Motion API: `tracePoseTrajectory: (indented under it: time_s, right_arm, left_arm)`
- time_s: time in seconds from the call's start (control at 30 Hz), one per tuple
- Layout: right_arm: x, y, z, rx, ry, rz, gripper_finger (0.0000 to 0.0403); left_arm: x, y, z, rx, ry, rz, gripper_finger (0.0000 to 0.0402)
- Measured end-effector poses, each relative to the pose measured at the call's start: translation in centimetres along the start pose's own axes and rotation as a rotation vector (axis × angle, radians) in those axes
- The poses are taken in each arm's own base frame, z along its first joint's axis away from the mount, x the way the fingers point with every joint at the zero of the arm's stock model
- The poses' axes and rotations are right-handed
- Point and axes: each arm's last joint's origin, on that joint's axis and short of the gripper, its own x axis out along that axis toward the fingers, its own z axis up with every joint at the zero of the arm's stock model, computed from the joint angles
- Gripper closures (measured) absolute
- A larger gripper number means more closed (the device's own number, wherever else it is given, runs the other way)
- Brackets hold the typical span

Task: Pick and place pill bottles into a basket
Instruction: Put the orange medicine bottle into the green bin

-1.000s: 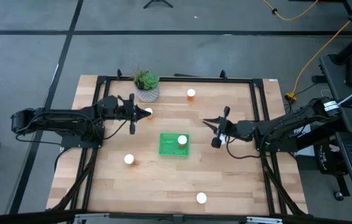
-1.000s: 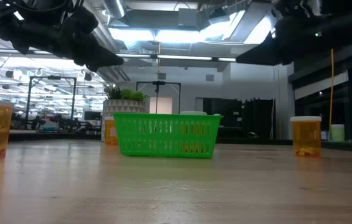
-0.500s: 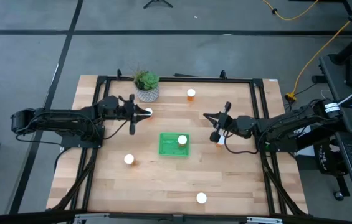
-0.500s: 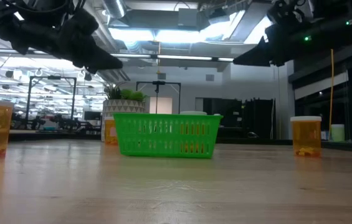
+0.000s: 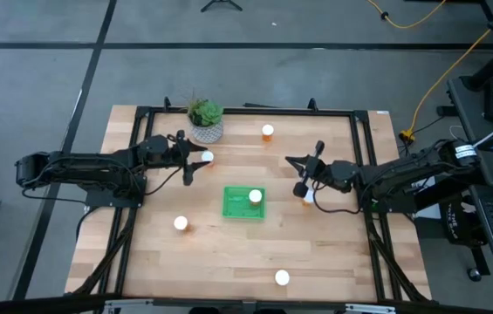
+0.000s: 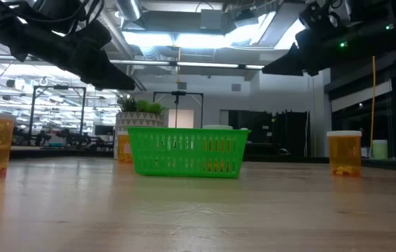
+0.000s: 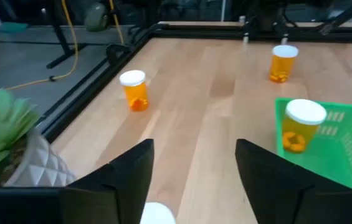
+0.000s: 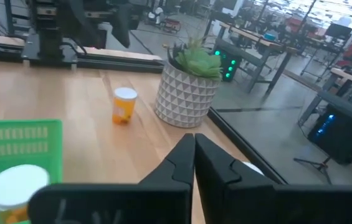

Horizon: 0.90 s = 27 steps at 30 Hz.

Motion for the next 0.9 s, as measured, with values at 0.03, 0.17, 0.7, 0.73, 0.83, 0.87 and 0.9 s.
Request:
tracePoseTrajectory:
  time_s: [0.03,0.17,0.7,0.73,0.83,0.87,0.9]
  right_arm:
    - [0.1,-0.1,0.0,0.000,0.002,-0.007,0.0385]
    - [0.4,-0.7,-0.1,-0.020,0.009,-0.035,0.0388]
    - [1.0,-2.0,-0.4,-0.035,0.028,-0.099,0.0381]
    - [1.0,-2.0,-0.4,-0.035,0.029,-0.101,0.0380]
    - [1.0,-2.0,-0.4,-0.035,0.029,-0.103,0.0380]
    - [1.0,-2.0,-0.4,-0.035,0.029,-0.103,0.0380]
    - [1.0,-2.0,-0.4,-0.035,0.029,-0.103,0.0380]
  left_arm:
    - [0.0,0.0,0.0,0.000,0.000,0.000,0.0169]
    - [0.0,0.0,0.0,0.000,-0.001,0.001,0.0155]
    - [-0.2,0.3,-1.9,-0.086,0.196,0.148,0.0154]
    - [-0.2,0.3,-2.0,-0.088,0.208,0.148,0.0154]
    - [-0.1,0.3,-2.3,-0.099,0.234,0.151,0.0154]
    - [0.0,0.3,-2.4,-0.103,0.240,0.152,0.0154]
    - [0.1,0.3,-2.5,-0.109,0.249,0.151,0.0154]
